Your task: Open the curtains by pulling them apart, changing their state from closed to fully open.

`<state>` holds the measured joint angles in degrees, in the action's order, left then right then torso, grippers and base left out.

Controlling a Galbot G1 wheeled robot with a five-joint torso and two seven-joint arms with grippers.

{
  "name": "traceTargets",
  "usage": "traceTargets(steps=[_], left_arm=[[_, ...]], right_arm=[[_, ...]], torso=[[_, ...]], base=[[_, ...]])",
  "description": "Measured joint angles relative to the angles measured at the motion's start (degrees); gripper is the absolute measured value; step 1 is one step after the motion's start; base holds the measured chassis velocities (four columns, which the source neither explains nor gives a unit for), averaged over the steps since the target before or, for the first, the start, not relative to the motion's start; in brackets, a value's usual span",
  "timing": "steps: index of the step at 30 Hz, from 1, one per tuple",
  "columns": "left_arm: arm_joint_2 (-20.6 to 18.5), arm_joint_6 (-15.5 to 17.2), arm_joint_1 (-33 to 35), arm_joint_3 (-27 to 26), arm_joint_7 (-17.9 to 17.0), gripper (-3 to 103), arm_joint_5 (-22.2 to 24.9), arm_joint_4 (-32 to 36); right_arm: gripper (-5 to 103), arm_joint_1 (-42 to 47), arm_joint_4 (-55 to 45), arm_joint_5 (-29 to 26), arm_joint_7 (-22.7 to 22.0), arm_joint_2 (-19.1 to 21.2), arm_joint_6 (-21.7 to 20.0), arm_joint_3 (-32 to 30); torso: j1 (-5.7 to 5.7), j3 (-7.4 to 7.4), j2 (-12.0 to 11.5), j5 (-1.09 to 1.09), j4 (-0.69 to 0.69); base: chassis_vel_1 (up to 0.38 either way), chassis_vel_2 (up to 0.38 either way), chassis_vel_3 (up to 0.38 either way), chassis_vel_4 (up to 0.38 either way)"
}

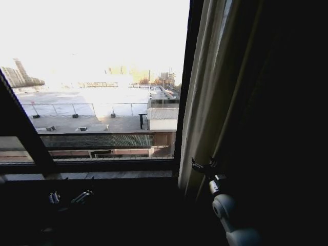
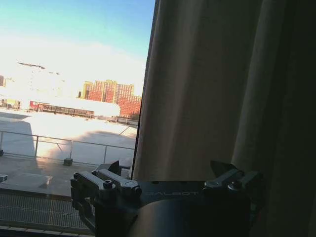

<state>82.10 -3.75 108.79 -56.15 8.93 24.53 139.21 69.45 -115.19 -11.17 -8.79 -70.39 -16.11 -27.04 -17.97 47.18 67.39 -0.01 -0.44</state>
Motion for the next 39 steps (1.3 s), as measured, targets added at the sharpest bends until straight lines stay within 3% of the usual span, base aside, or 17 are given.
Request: traceTargets(steps=[13, 26, 39], left_arm=[[0.0, 0.1, -0.1, 0.2, 0.0, 100, -0.1, -0.3], [0.3, 0.0, 0.3, -0.1, 0.0, 100, -0.3, -0.1], [0.4, 0.7, -0.1, 0.6, 0.0, 100, -1.6, -0.1]], right_arm=[[100, 0.5, -0.8, -0.3, -0.3, 0.0, -0.2, 1.1], [100, -3.9, 2.2, -7.0, -3.8, -1.5, -1.9, 1.7], [100, -10.6, 7.6, -7.1, -3.9, -2.3, -2.1, 3.5]], torso=[[-0.07, 0.03, 0.0, 0.02, 0.00], [0.03, -0.01, 0.0, 0.02, 0.00], [-0.01, 0.00, 0.0, 0.02, 0.00]], base=[[-0.160, 0.214, 0.165, -0.206], [-0.014, 0.012, 0.009, -0.010], [0.000, 0.000, 0.000, 0.000]])
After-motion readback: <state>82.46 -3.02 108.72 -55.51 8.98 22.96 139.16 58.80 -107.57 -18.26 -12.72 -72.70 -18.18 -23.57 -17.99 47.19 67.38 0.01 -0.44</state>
